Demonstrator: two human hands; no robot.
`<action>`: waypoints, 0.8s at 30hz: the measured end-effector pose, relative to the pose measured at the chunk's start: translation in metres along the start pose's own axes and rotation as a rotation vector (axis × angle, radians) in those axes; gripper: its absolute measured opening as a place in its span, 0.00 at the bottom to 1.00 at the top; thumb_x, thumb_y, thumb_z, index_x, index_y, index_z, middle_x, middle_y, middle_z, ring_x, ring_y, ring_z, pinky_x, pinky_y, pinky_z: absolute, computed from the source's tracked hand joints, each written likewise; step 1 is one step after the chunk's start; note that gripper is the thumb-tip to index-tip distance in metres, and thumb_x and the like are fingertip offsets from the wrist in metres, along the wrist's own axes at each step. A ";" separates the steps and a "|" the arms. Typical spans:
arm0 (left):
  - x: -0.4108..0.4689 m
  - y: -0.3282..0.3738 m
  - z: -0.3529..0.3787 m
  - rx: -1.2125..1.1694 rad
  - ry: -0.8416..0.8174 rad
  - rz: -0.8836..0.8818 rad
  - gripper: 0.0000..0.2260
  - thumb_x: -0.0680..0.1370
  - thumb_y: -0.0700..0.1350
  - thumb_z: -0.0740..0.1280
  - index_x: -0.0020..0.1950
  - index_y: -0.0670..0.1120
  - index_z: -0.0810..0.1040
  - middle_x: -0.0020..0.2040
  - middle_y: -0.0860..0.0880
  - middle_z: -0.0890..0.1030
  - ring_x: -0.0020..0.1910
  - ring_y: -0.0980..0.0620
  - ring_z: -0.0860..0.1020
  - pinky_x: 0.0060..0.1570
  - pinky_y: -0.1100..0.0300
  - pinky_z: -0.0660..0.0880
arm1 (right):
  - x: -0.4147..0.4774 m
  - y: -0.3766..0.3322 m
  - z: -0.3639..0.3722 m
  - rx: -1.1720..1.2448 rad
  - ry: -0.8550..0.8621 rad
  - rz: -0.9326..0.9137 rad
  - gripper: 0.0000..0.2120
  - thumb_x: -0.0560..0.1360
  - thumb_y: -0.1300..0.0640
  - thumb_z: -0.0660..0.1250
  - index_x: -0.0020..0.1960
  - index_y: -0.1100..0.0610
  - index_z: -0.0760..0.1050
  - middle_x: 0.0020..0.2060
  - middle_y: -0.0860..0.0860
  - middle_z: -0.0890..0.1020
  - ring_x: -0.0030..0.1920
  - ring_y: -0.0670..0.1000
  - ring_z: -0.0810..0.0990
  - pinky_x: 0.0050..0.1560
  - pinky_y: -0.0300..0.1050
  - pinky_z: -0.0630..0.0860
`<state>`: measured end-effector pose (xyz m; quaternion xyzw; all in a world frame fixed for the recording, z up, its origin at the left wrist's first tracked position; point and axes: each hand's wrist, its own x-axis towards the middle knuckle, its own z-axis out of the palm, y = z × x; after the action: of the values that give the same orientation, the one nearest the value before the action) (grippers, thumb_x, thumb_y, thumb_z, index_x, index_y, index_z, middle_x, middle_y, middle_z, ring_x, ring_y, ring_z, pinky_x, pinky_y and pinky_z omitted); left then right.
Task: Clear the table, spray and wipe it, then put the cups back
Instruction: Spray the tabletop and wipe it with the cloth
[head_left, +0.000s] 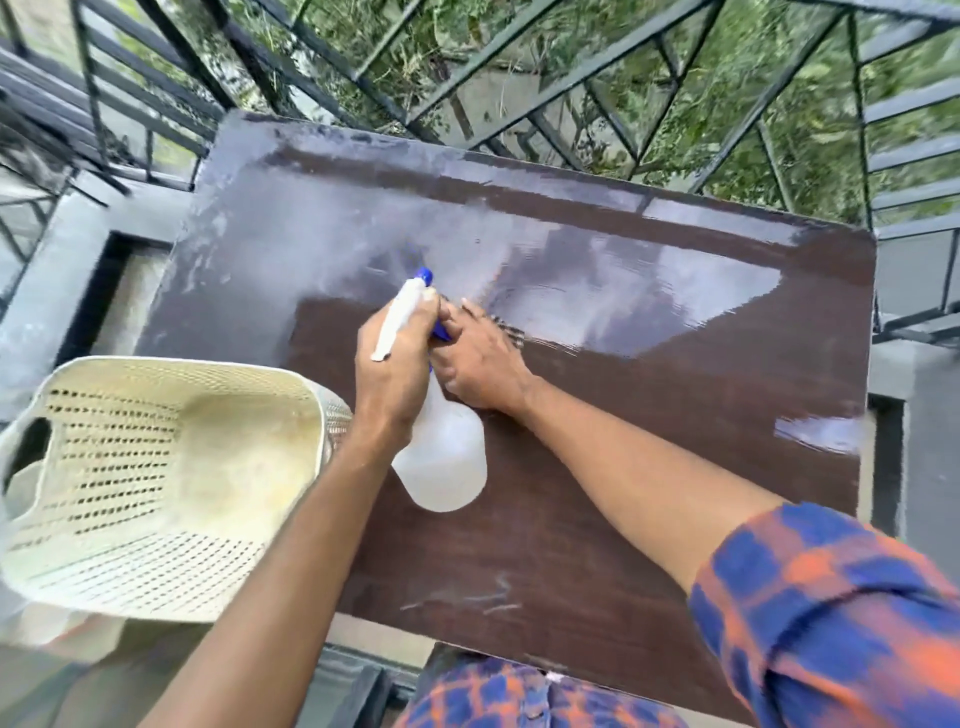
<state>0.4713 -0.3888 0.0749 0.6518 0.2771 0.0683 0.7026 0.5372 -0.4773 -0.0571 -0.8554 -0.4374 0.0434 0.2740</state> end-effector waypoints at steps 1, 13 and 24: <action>-0.003 -0.001 -0.001 0.001 0.003 -0.019 0.12 0.79 0.50 0.65 0.40 0.45 0.79 0.38 0.45 0.81 0.40 0.47 0.79 0.44 0.48 0.75 | -0.012 0.000 0.003 -0.019 -0.034 -0.066 0.17 0.74 0.52 0.61 0.59 0.53 0.79 0.68 0.58 0.77 0.71 0.62 0.73 0.67 0.68 0.70; -0.023 -0.013 -0.002 0.136 -0.113 -0.094 0.14 0.79 0.55 0.65 0.45 0.45 0.80 0.43 0.42 0.82 0.46 0.49 0.81 0.35 0.55 0.78 | -0.092 0.024 -0.013 -0.164 -0.091 0.183 0.24 0.82 0.49 0.60 0.77 0.44 0.66 0.78 0.48 0.65 0.78 0.56 0.63 0.75 0.61 0.59; -0.022 -0.012 0.026 0.223 -0.261 -0.110 0.12 0.83 0.50 0.64 0.44 0.47 0.79 0.42 0.48 0.83 0.46 0.57 0.81 0.34 0.59 0.79 | -0.215 0.079 -0.072 -0.232 0.237 1.036 0.25 0.83 0.47 0.56 0.79 0.43 0.60 0.80 0.48 0.59 0.80 0.55 0.57 0.77 0.61 0.54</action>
<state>0.4623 -0.4235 0.0701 0.7129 0.2247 -0.0868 0.6586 0.4851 -0.7112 -0.0722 -0.9826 0.0736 0.0276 0.1681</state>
